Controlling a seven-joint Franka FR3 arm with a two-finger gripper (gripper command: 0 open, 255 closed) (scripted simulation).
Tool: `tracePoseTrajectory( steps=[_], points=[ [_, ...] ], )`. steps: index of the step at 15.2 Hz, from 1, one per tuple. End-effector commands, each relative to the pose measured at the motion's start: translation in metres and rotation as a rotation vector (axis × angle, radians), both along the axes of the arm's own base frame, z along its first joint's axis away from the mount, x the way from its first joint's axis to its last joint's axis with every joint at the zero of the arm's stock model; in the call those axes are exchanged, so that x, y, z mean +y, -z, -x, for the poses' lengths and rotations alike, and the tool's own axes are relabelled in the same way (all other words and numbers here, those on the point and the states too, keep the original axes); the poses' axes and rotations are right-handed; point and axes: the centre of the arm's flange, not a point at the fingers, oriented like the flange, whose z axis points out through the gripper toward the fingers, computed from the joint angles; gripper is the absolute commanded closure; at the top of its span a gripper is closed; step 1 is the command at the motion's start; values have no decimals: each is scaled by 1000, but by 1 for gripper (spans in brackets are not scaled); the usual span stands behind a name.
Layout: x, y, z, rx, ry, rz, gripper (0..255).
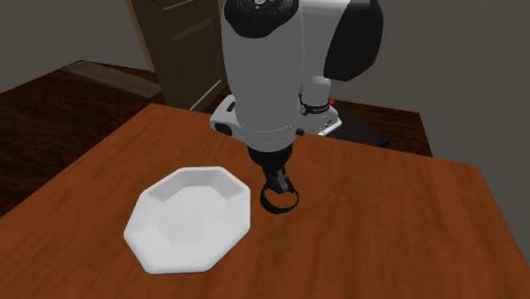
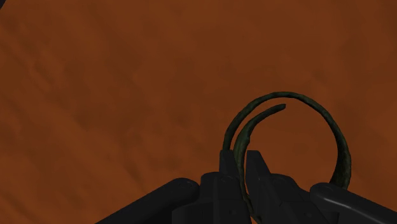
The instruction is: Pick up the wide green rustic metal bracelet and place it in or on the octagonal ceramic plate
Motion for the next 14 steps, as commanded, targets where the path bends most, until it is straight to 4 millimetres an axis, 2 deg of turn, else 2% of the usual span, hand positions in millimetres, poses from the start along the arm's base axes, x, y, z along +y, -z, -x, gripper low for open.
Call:
tracePoseTrajectory(
  steps=[1, 14],
  points=[
    [0, -5, 0, 0, 0, 0, 255],
    [0, -74, 0, 0, 0, 0, 255]
  ],
)
